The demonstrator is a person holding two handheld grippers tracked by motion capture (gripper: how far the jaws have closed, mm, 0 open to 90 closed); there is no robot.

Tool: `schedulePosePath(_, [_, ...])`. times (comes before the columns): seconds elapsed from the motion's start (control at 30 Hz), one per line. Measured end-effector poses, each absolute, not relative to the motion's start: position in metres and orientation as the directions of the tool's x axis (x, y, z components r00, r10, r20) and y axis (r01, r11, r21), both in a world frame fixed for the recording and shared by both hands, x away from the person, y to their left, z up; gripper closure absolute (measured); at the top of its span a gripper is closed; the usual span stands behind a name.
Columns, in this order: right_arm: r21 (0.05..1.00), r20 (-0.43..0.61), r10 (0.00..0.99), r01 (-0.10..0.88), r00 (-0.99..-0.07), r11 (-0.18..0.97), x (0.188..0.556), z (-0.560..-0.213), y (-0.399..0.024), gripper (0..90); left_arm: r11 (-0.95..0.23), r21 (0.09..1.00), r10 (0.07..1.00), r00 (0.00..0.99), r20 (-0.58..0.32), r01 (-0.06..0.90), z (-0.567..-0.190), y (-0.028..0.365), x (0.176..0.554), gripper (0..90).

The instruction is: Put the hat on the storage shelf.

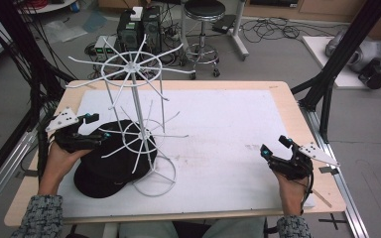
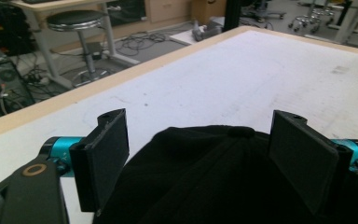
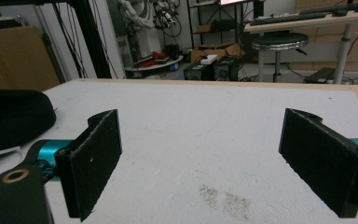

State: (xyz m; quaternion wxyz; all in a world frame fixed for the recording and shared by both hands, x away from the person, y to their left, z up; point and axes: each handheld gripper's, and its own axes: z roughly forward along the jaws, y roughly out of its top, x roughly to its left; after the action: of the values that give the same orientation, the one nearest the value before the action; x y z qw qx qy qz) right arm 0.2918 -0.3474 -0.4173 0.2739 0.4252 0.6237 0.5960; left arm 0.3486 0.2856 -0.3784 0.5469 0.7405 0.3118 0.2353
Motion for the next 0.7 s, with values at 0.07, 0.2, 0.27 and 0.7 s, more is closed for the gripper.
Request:
schedulePosePath(0.07, [0.975, 0.175, 0.857, 0.206, -0.484, -0.083, 0.290, -0.418, -0.349, 12.1, -0.223, 0.951, 0.709, 0.705, 0.008, 0.213, -0.381, 0.284, 0.350, 22.1])
schedulePosePath(0.2, [0.976, 0.166, 0.858, 0.207, -0.486, -0.071, 0.290, -0.418, -0.350, 12.1, -0.260, 0.931, 0.709, 0.706, 0.005, 0.255, -0.385, 0.285, 0.353, 25.9])
schedulePosePath(0.27, [0.976, 0.167, 0.859, 0.207, -0.485, -0.073, 0.289, -0.418, -0.350, 12.1, -0.263, 0.923, 0.716, 0.698, -0.009, 0.281, -0.386, 0.288, 0.354, 26.9])
schedulePosePath(0.7, [0.974, 0.171, 0.858, 0.213, -0.484, -0.074, 0.290, -0.419, -0.351, 12.1, -0.340, 0.892, 0.678, 0.735, 0.014, 0.297, -0.392, 0.286, 0.355, 41.9])
